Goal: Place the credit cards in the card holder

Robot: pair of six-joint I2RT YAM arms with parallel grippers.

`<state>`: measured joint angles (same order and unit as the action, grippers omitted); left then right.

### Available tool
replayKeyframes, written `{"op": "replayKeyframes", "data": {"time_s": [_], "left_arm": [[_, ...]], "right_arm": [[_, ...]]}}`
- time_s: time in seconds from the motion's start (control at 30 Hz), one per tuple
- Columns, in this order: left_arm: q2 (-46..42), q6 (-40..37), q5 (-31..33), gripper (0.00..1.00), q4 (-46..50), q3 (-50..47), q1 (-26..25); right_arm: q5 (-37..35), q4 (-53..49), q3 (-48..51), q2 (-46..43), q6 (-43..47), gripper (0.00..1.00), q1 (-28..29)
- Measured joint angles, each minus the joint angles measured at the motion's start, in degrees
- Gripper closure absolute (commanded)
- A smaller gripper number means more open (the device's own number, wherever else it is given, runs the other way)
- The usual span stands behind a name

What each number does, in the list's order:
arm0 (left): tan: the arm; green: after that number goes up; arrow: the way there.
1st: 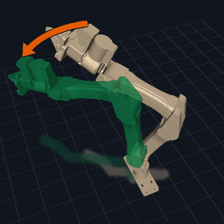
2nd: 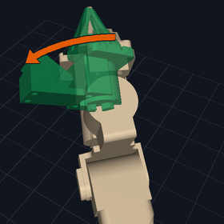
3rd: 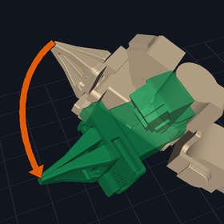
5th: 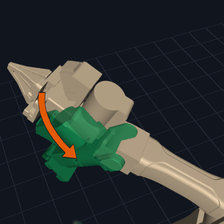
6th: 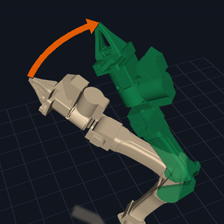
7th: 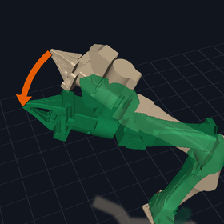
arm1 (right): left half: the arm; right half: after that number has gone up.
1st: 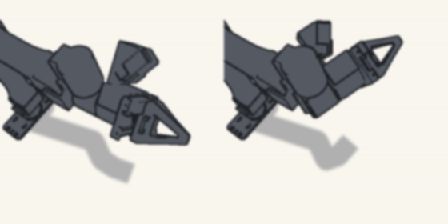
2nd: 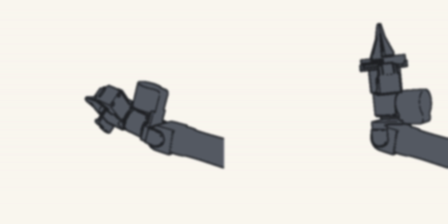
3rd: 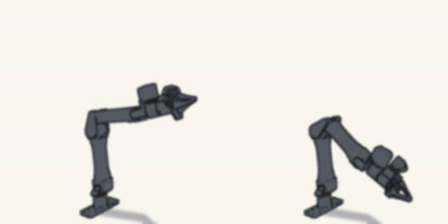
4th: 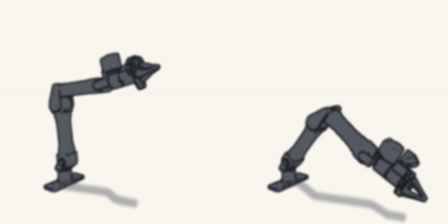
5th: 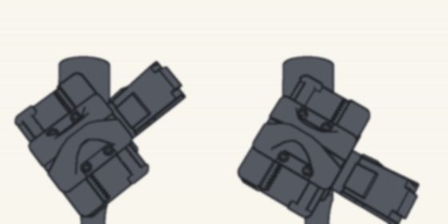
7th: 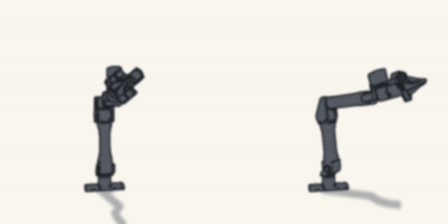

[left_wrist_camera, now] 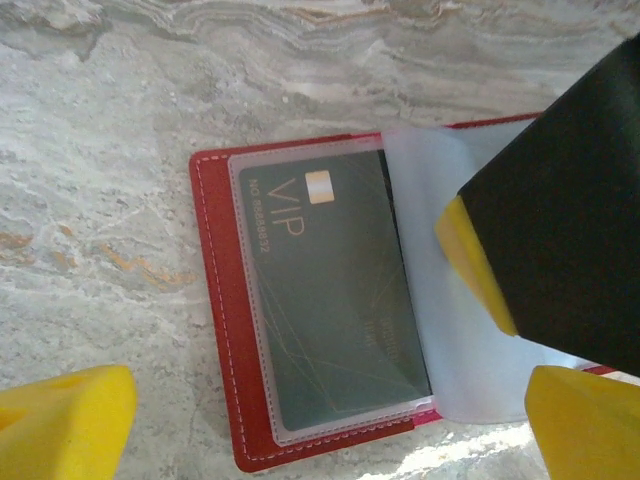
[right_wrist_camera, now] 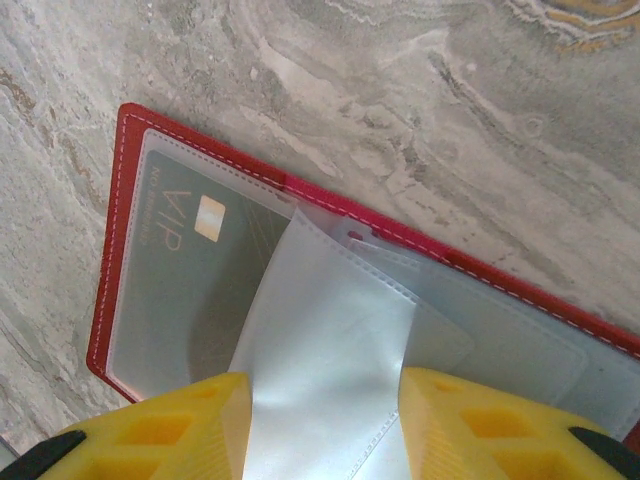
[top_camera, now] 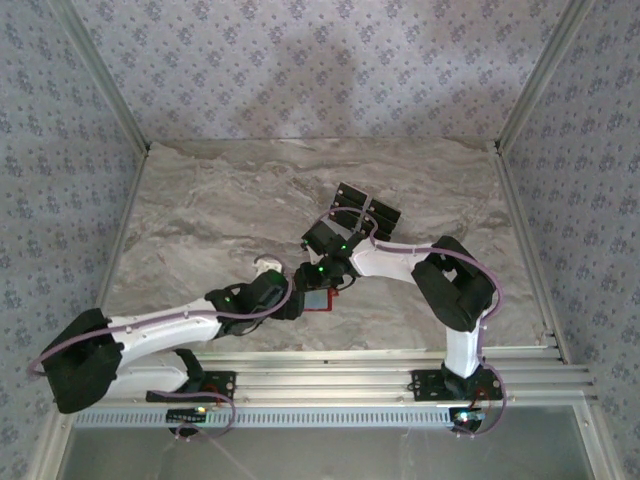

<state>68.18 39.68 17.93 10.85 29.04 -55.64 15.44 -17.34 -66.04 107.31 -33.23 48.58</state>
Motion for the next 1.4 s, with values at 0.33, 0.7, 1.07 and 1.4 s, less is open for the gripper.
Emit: {"op": "replayKeyframes", "data": {"time_s": [0.33, 0.7, 1.07, 1.4], "left_arm": [[6.45, -0.63, 1.29, 0.00, -1.03, 1.62, 0.00], [9.73, -0.37, 2.99, 0.00, -1.31, 1.86, -0.04], [9.90, 0.04, 3.54, 0.00, -1.31, 1.86, -0.04], [9.90, 0.07, 3.93, 0.00, -1.31, 1.86, -0.04]], "right_arm": [[0.04, 0.04, -0.02, 0.07, -0.37, 0.54, 0.00], [0.31, 0.70, 0.94, -1.31, -1.11, 0.53, -0.22], [0.00, 4.17, 6.14, -5.01, -5.38, 0.52, -0.68], [0.24, 6.08, 6.27, -4.48, -6.80, 0.52, -0.68]]}}
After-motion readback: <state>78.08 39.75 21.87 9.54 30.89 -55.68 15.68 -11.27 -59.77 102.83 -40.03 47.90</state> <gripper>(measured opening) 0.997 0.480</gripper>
